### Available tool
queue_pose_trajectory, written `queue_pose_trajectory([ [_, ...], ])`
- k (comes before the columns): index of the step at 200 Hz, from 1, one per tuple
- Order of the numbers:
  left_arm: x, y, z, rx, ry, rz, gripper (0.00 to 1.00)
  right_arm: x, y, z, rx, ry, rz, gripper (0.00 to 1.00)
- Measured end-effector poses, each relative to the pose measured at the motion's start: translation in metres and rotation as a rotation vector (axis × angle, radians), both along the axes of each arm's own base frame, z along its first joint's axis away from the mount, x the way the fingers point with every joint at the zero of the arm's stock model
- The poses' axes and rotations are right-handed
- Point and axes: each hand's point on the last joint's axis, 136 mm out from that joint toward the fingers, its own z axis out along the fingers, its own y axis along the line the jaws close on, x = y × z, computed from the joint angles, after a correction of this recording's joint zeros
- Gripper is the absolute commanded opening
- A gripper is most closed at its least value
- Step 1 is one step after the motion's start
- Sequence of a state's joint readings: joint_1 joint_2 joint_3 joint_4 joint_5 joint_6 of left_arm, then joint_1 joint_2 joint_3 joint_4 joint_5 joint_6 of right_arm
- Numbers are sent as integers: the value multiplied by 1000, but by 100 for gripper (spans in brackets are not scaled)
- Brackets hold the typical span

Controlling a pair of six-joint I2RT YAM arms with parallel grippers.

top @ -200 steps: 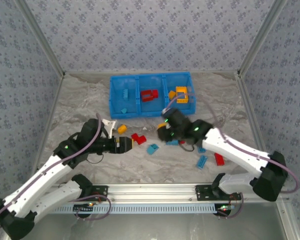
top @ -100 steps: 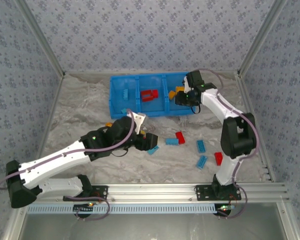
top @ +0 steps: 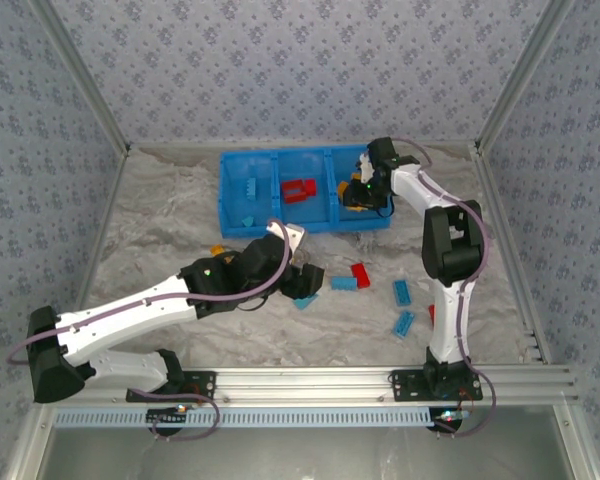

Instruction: Sort the legos into containers by color

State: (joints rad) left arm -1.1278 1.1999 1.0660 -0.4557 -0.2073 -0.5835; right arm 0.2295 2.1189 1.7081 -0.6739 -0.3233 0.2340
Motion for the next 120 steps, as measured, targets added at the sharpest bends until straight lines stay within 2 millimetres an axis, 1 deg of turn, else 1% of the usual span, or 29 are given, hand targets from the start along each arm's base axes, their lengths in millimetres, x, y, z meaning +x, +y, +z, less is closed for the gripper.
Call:
queue_pose_trajectory([
  [17,-3,1,-4,19,7,-18,73,-2,-1,-1,-5,7,3,56],
  [29,-5,2,-8,37,15,-31,73,-2,-1,-1,-10,7,5,59],
  [49,-10,4,-17,71,30,-59,75,-2,-4,2,-25,0,2,59],
  [62,-13,6,-26,105,40,-80,77,-5,-7,13,-35,-20,-4,56],
  [68,-14,7,-30,124,44,-92,77,-6,-9,20,-41,-34,-8,55],
  [75,-16,7,-36,150,49,-107,78,-9,-11,34,-46,-60,-11,55],
  [88,-17,7,-51,211,60,-139,79,-18,-15,63,-55,-124,-17,55],
  [93,-18,7,-58,238,68,-155,80,-24,-17,78,-62,-155,-22,55],
  [104,-19,5,-76,297,88,-188,80,-43,-19,109,-70,-230,-24,55],
  [109,-20,5,-84,326,98,-202,80,-51,-18,120,-70,-258,-22,55],
  [112,-20,5,-89,342,104,-211,80,-60,-17,130,-70,-283,-24,56],
  [114,-21,5,-93,354,110,-217,80,-63,-17,134,-70,-294,-23,56],
  [120,-21,5,-103,387,121,-232,80,-81,-14,148,-67,-335,-18,56],
])
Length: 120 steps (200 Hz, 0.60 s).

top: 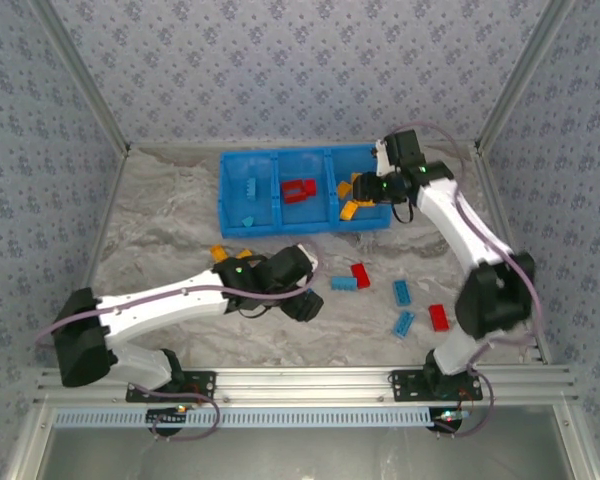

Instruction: Sort the legos into containers by color

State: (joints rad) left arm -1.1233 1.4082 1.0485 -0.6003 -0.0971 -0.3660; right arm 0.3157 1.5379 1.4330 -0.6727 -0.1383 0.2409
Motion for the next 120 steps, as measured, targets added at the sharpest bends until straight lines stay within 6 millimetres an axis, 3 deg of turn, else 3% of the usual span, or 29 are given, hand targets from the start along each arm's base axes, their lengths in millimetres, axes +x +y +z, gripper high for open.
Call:
queue_pose_trajectory([
  [12,0,1,-18,56,21,-22,81,-38,11,19,15,-59,28,58],
  [25,1,1,-33,99,39,-42,81,-81,24,23,32,-90,74,60],
  [39,4,2,-43,127,50,-52,82,-129,38,11,54,-78,136,62],
  [57,9,3,-55,154,57,-60,82,-174,42,-16,56,-26,177,64],
  [85,18,4,-73,183,72,-59,80,-223,39,-46,58,35,201,65],
  [120,27,0,-92,195,86,-59,70,-249,38,-35,109,9,224,65],
])
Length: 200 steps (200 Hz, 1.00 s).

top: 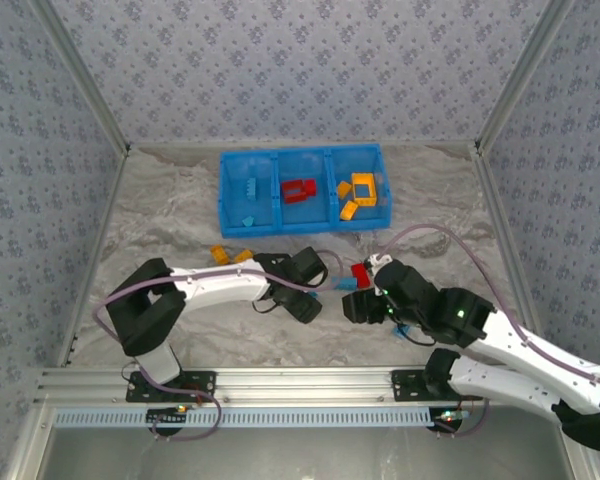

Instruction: Sort the legos into containers by color

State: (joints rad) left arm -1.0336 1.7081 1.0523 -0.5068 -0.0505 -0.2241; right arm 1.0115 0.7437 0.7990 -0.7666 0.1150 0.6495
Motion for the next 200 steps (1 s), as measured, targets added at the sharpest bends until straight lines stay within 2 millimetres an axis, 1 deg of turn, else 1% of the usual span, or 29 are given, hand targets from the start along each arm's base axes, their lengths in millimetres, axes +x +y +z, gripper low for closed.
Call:
queue_pose_trajectory([
  [11,2,-2,-6,7,1,-7,63,-3,-1,2,7,-3,-2,65],
  [25,3,-4,-13,15,3,-8,50,-5,-2,2,7,-4,-8,65],
  [36,4,-6,-16,16,0,-18,39,-5,-3,2,6,-4,-16,64],
  [44,5,-7,-16,13,-3,-18,35,-4,-3,1,2,-5,-22,64],
  [63,7,-9,-13,1,-14,-9,32,-3,-3,0,-8,-7,-27,64],
  [76,11,-8,-5,-10,-35,8,31,-1,-2,-3,-20,-3,-28,64],
  [86,15,-5,8,-25,-58,28,32,0,1,-5,-30,0,-24,64],
  [97,21,1,29,-58,-85,64,32,2,6,-8,-42,3,-15,64],
  [113,40,15,69,-131,-134,147,32,6,18,-11,-57,-3,15,64],
  [126,63,32,103,-198,-176,238,32,9,33,-12,-63,-17,54,65],
  [134,80,47,123,-239,-206,302,32,11,44,-11,-68,-31,84,65],
  [150,109,74,149,-276,-245,412,32,18,69,-4,-62,-69,132,64],
  [159,125,88,157,-281,-259,468,32,22,83,2,-55,-94,155,64],
  [172,143,103,159,-269,-253,533,32,28,101,10,-44,-121,178,63],
  [186,163,115,152,-252,-226,595,32,35,118,17,-34,-149,193,63],
  [200,182,122,137,-235,-181,647,32,41,130,21,-21,-172,200,64],
])
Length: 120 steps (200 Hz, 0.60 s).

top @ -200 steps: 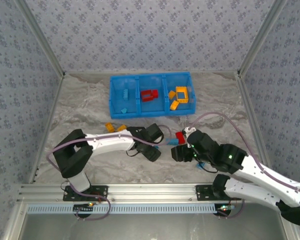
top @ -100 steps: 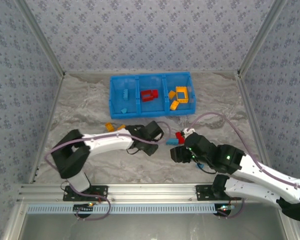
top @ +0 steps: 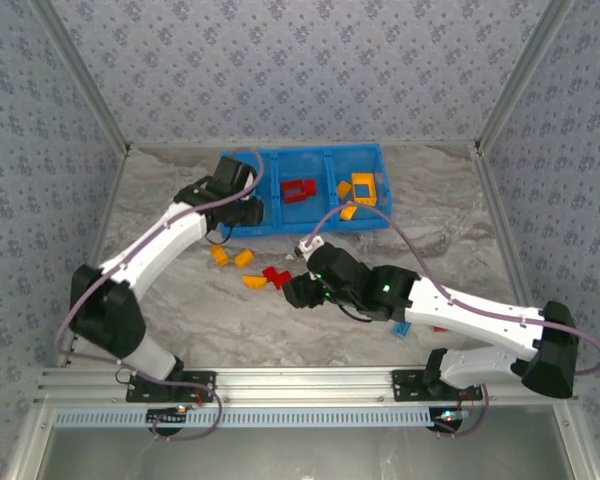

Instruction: Sort the legos into containers by color

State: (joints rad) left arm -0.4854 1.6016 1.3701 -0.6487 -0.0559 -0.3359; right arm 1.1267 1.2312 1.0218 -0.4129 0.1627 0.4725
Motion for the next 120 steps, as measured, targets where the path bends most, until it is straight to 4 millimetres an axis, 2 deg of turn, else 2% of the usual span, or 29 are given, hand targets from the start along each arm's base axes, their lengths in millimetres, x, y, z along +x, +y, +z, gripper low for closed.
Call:
queue_pose_trajectory([
  [28,31,6,-38,-16,115,69,33,5,12,-1,1,-26,8,64],
  [56,47,1,-68,-64,205,100,35,5,24,-6,-7,-52,26,64],
  [94,57,-6,-90,-121,272,127,39,6,39,-10,-16,-64,46,64],
  [120,58,-8,-99,-148,301,143,53,8,42,-7,-9,-74,44,65],
])
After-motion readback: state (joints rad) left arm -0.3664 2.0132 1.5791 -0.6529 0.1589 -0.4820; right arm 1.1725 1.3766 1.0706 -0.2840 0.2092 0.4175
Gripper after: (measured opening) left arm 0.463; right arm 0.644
